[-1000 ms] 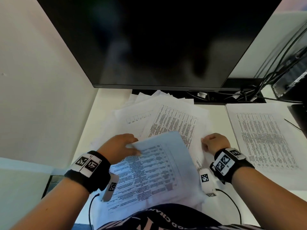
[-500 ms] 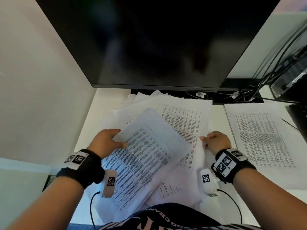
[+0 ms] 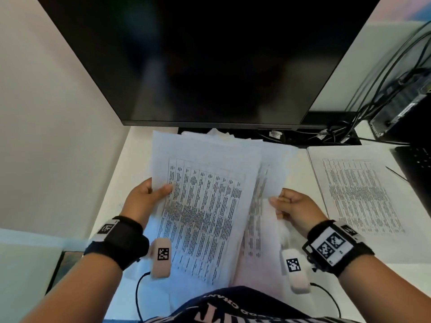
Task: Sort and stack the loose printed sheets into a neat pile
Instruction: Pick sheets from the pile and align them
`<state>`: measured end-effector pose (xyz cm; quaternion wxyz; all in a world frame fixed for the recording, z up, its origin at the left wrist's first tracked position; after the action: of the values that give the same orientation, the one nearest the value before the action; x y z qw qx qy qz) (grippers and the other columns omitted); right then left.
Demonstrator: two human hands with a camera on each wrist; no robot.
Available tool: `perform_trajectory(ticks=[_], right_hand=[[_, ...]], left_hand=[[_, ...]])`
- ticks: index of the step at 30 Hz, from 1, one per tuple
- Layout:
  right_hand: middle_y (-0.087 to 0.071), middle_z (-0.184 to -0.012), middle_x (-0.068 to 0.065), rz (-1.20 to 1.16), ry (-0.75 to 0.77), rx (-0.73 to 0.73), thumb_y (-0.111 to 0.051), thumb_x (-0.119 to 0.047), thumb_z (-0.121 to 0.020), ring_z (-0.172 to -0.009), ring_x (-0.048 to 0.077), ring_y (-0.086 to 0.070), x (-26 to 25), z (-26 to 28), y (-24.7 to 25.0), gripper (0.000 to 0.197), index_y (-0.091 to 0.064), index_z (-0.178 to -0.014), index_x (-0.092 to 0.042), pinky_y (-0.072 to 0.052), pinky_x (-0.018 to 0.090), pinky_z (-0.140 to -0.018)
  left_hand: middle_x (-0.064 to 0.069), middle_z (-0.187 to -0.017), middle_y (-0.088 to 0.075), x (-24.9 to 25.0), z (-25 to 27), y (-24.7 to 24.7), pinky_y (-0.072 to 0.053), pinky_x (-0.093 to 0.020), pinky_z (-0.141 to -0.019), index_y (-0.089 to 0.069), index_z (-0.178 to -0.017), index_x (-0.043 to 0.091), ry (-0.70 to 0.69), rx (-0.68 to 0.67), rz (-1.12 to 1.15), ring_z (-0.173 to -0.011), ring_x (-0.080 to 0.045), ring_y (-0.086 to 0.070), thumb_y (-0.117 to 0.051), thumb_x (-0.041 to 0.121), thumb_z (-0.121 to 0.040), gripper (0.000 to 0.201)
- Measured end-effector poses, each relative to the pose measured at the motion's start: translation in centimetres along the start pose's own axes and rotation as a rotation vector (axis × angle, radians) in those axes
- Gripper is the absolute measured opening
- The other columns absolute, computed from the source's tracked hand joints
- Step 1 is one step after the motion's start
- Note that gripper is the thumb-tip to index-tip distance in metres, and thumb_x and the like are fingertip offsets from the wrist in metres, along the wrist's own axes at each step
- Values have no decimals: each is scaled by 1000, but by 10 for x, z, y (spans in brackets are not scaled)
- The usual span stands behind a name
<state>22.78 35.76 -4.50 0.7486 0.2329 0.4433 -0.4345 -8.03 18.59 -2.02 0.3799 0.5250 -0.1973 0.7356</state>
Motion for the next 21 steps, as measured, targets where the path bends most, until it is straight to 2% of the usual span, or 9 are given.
perform_trajectory(ticks=[5, 8, 10, 11, 14, 16, 18, 20, 21], right_hand=[[-71, -64, -3, 92, -15, -151, -56, 16, -83, -55, 9, -64, 13, 7, -43, 26, -69, -88, -6, -49, 17, -49], [-72, -72, -4, 228, -71, -234, -47, 24, -80, -76, 17, -66, 19, 3, -48, 44, -69, -91, -12, -56, 27, -68], [-69, -80, -1, 375, -79, -129, -42, 23, -80, -86, 20, -62, 19, -8, -31, 45, -66, -88, -15, -50, 29, -73], [-67, -87, -1, 496, -39, -18, -43, 17, -84, -89, 19, -60, 13, -14, -18, 39, -64, -91, -14, -48, 26, -76], [-60, -92, -6, 640, 100, 152, -55, 1, -88, -82, 9, -58, -1, -22, -5, 29, -59, -112, -13, -47, 17, -82], [-57, -96, -3, 686, 23, 122, -68, -12, -84, -83, 11, -58, 8, -28, -13, 37, -52, -118, -14, -49, 22, -80], [-56, -101, -2, 811, -70, 95, -74, -26, -79, -93, 20, -61, 22, -31, -21, 44, -51, -114, -16, -47, 28, -80], [-62, -104, 3, 884, -50, 129, -72, -28, -81, -95, 24, -61, 22, -34, -23, 37, -56, -111, -13, -46, 29, -82], [-63, -105, 5, 872, -20, 163, -70, -27, -83, -98, 25, -61, 18, -35, -21, 34, -59, -112, -11, -45, 28, -84]], left_hand=[[-10, -97, -76, -16, 7, -8, -53, -48, -89, -49, -115, 11, 18, -31, 160, -96, -31, -69, -80, 0, -68, 57], [-5, -97, -76, -21, 18, -7, -58, -39, -82, -48, -122, 14, 9, -88, 187, -92, -23, -72, -83, 6, -66, 66], [-4, -94, -77, -27, 32, -8, -58, -32, -81, -63, -108, 10, 36, -156, 114, -87, -16, -73, -93, 32, -47, 72], [0, -86, -77, -30, 37, -6, -56, -27, -82, -69, -98, 11, 31, -164, 34, -81, -10, -73, -92, 33, -51, 56], [1, -85, -77, -36, 46, 0, -53, -26, -88, -78, -84, 16, 17, -186, -107, -89, -12, -71, -78, 15, -72, 11], [-6, -95, -76, -35, 54, 1, -54, -27, -86, -79, -75, 13, -17, -243, 38, -98, -22, -69, -80, 25, -60, 19], [-10, -92, -76, -34, 58, 3, -56, -27, -80, -79, -68, 12, -30, -240, 129, -90, -23, -71, -80, 31, -54, 24], [-4, -82, -76, -33, 60, 7, -56, -27, -74, -78, -70, 17, -28, -176, 80, -81, -20, -71, -68, 18, -72, 10], [2, -78, -76, -35, 60, 10, -54, -22, -71, -77, -73, 19, -32, -133, 10, -78, -15, -70, -61, 9, -82, 20]])
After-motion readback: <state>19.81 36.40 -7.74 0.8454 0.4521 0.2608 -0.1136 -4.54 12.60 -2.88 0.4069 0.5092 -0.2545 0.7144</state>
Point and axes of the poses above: each hand's wrist, its own z-axis away from the middle knuckle, its own y-axis out of the back of the hand, x = y × z, the point moved 9 cm from there along -z, towards the middle knuckle
